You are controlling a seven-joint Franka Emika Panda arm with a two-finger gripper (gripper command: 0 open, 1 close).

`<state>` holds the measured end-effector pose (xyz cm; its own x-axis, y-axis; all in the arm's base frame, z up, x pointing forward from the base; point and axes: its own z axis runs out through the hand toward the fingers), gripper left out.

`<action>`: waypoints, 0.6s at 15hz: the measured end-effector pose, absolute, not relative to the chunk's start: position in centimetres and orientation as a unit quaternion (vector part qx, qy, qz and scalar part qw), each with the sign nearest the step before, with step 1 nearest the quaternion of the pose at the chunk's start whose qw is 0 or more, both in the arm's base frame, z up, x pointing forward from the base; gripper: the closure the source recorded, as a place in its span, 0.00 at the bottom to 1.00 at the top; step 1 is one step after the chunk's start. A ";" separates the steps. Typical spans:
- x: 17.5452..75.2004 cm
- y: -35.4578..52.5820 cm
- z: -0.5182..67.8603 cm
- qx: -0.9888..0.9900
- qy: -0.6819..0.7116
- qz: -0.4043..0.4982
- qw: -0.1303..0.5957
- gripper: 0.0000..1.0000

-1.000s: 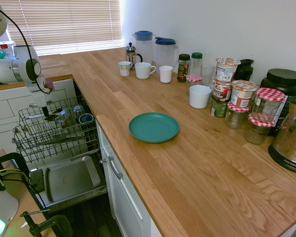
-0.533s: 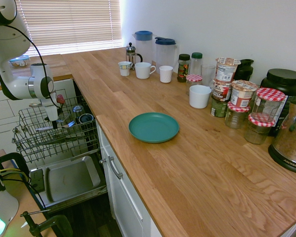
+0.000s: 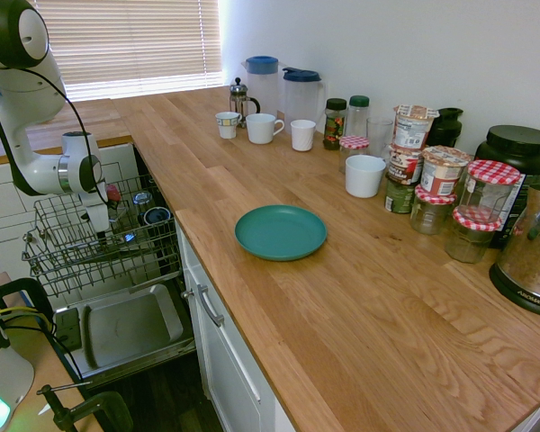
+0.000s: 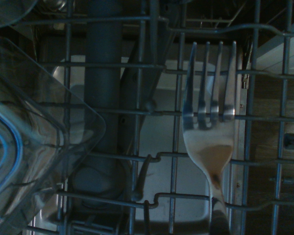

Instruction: Put the fork in the dishwasher

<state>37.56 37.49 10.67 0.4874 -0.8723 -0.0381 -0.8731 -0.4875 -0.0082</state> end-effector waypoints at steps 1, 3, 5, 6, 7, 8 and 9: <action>37.6 37.4 10.4 -0.862 0.507 0.015 0.013 1.00; 37.6 37.1 10.0 -0.862 0.507 0.017 0.010 0.00; 37.5 36.8 9.6 -0.862 0.507 0.016 0.005 0.00; 37.5 36.7 9.6 -0.862 0.507 0.014 0.004 0.00; 37.5 36.8 9.5 -0.862 0.507 0.012 0.004 0.00; 37.5 36.7 9.5 -0.862 0.507 0.011 0.004 0.00; 37.5 36.7 9.5 -0.861 0.508 0.010 0.004 0.00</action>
